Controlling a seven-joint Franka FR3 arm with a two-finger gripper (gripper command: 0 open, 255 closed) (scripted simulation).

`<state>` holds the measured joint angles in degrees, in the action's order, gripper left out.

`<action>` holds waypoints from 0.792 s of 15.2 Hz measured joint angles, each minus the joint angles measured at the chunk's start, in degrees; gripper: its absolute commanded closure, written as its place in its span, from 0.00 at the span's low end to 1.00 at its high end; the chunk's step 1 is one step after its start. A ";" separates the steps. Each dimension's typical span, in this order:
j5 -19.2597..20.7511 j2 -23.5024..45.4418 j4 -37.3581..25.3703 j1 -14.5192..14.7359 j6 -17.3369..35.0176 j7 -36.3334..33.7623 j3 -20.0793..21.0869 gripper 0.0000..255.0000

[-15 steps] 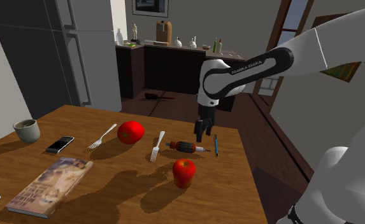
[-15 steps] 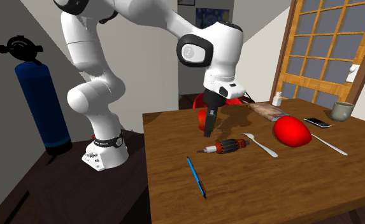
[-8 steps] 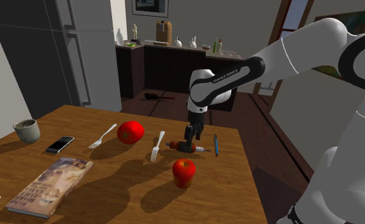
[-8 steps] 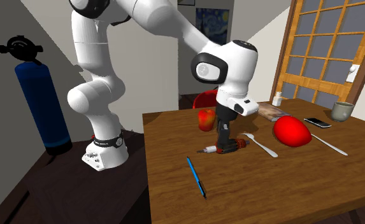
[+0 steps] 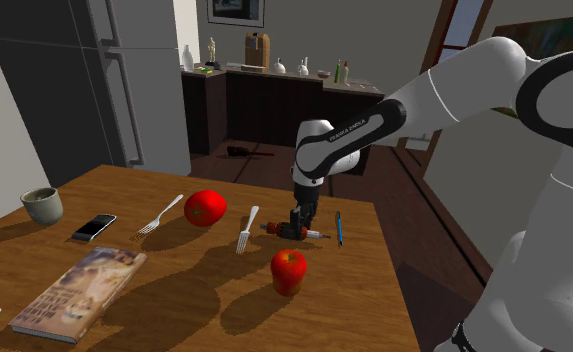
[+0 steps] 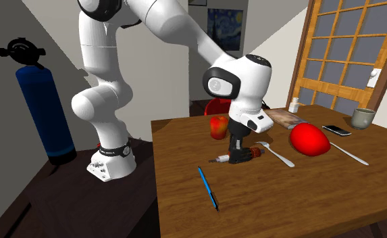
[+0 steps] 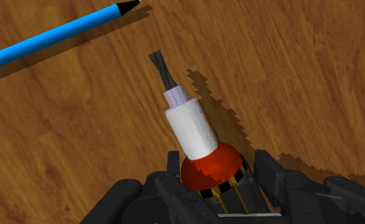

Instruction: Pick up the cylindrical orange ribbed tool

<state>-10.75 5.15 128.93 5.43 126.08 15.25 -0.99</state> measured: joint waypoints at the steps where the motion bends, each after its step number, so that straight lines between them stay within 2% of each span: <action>1: 0.00 0.02 0.01 0.00 0.03 0.00 0.00 1.00; 8: 0.00 0.03 -0.01 -0.01 0.02 0.01 -0.01 1.00; 12: 0.35 -1.34 -1.07 -0.02 -2.34 -0.48 -0.06 1.00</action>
<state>-10.40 3.81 127.87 5.41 123.73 14.77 -1.05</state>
